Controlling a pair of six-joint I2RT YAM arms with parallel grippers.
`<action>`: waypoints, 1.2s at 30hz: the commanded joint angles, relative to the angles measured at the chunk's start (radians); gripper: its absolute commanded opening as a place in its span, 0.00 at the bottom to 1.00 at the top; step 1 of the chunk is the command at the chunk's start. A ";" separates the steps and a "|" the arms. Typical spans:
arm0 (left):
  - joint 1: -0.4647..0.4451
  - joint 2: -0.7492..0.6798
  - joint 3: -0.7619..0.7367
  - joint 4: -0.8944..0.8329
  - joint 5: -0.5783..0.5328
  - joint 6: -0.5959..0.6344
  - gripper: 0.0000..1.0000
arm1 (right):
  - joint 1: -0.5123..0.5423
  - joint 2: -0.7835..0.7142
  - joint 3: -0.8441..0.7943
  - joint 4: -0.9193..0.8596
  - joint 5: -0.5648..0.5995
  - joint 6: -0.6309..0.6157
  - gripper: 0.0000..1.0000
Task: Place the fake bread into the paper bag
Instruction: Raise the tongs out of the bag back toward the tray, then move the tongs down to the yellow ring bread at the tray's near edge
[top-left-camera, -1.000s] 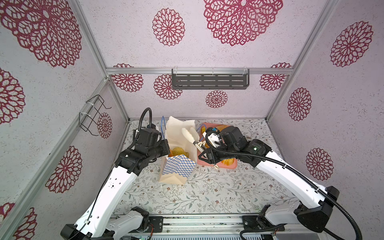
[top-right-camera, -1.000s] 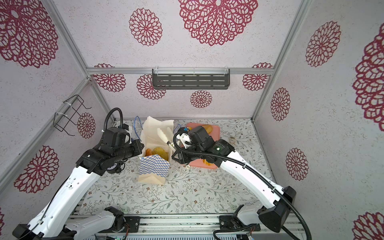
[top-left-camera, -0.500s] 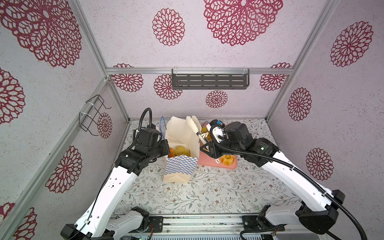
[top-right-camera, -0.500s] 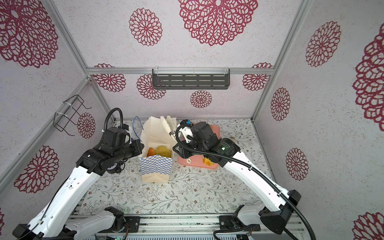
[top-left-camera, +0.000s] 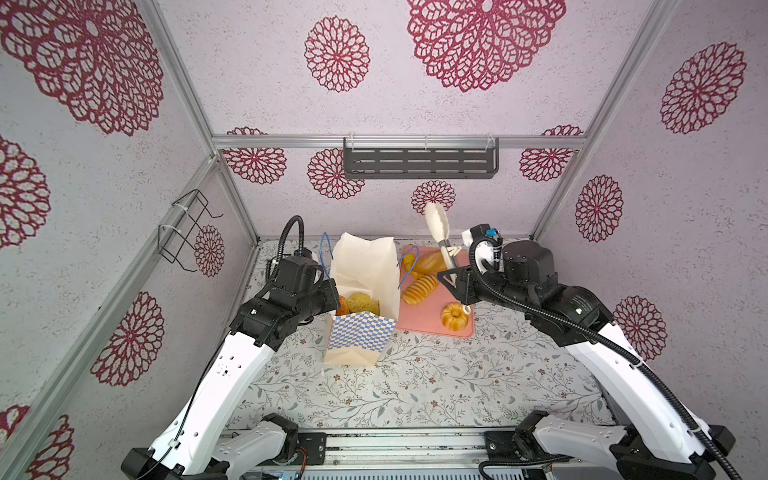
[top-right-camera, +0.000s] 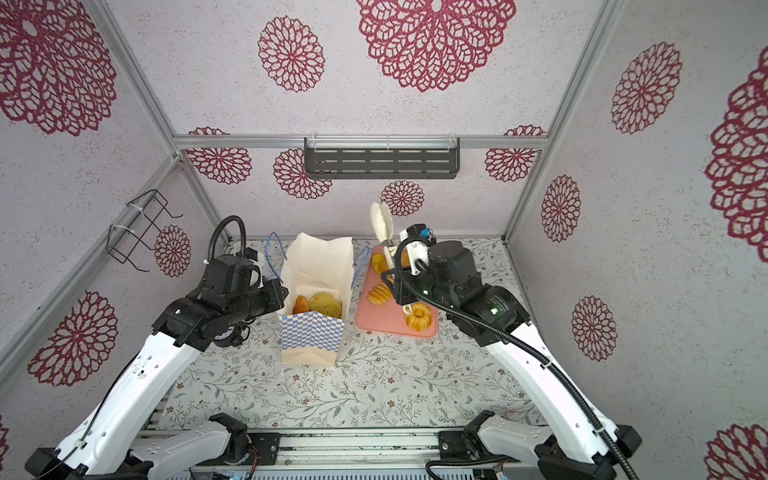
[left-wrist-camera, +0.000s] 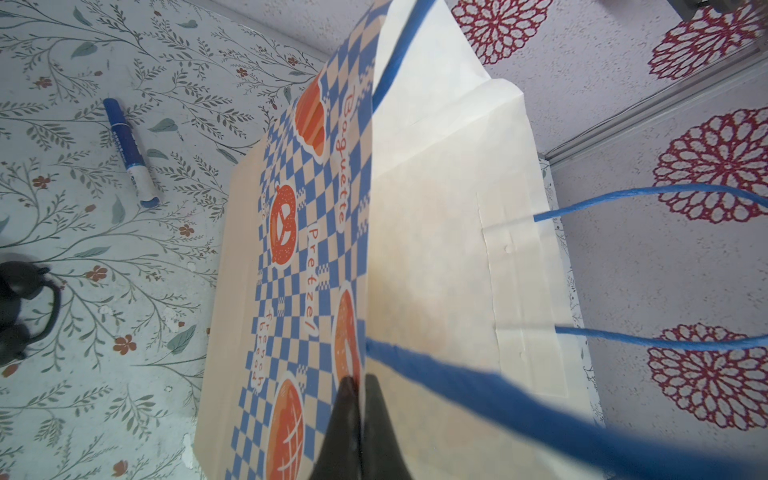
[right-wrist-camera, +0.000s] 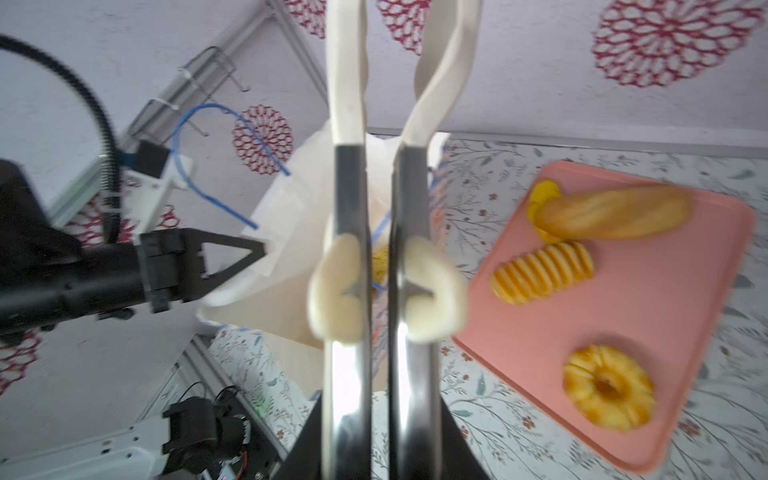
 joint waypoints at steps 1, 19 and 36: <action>-0.007 0.006 0.015 0.052 0.007 0.006 0.00 | -0.092 -0.030 -0.079 -0.042 -0.025 0.052 0.27; -0.007 -0.003 0.007 0.050 0.006 0.014 0.00 | -0.275 -0.102 -0.527 -0.147 -0.119 0.107 0.26; -0.006 -0.041 -0.019 0.077 0.009 0.006 0.00 | -0.280 -0.078 -0.596 -0.182 -0.225 0.096 0.38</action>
